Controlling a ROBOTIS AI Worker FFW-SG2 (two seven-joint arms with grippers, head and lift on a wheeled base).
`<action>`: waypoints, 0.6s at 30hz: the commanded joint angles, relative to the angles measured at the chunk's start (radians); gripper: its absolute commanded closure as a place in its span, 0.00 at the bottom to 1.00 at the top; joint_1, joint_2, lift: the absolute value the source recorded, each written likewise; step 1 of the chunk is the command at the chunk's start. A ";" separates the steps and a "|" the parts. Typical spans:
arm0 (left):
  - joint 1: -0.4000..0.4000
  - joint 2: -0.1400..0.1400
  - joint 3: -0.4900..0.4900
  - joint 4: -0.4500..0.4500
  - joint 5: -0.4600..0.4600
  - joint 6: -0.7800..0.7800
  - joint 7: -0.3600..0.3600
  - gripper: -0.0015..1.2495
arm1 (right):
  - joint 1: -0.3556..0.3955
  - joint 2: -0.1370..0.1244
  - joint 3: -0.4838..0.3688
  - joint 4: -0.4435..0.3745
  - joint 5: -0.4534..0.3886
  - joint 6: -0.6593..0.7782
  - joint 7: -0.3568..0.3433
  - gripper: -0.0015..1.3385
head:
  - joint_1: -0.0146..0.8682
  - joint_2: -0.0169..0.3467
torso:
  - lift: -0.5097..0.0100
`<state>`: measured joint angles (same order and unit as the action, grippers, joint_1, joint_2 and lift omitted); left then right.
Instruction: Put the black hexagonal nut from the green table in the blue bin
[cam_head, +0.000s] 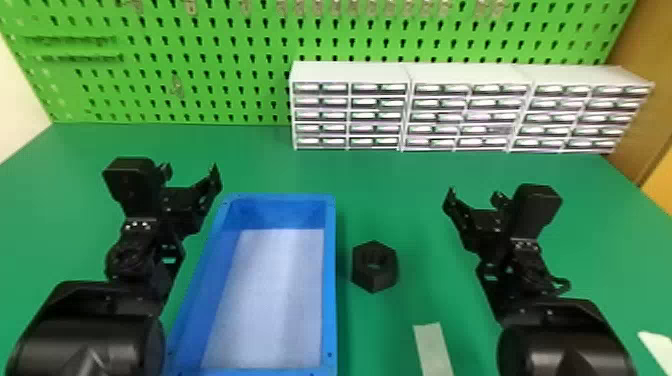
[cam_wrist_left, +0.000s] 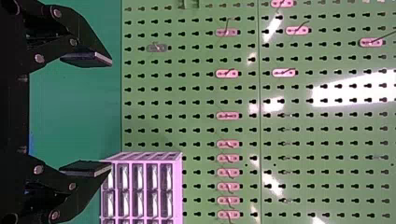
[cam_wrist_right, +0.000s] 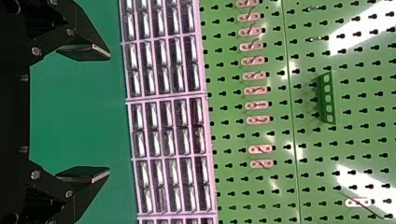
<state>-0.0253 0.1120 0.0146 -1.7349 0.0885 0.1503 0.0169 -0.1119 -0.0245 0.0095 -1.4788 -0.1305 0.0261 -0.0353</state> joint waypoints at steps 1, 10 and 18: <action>0.001 0.000 -0.001 0.000 -0.001 0.000 0.000 0.37 | -0.002 0.000 -0.002 0.000 0.000 0.000 0.000 0.30 | 0.79 0.19 | 0.79; 0.004 0.000 -0.001 -0.005 -0.003 0.000 -0.005 0.37 | -0.002 0.000 -0.002 0.000 0.003 0.000 0.000 0.30 | 0.79 0.19 | 0.79; 0.004 0.000 0.001 -0.008 -0.006 0.002 -0.005 0.37 | -0.002 0.002 -0.003 0.000 0.003 0.000 0.000 0.30 | 0.79 0.19 | 0.79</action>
<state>-0.0215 0.1120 0.0147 -1.7419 0.0840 0.1516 0.0121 -0.1135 -0.0244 0.0063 -1.4788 -0.1273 0.0261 -0.0353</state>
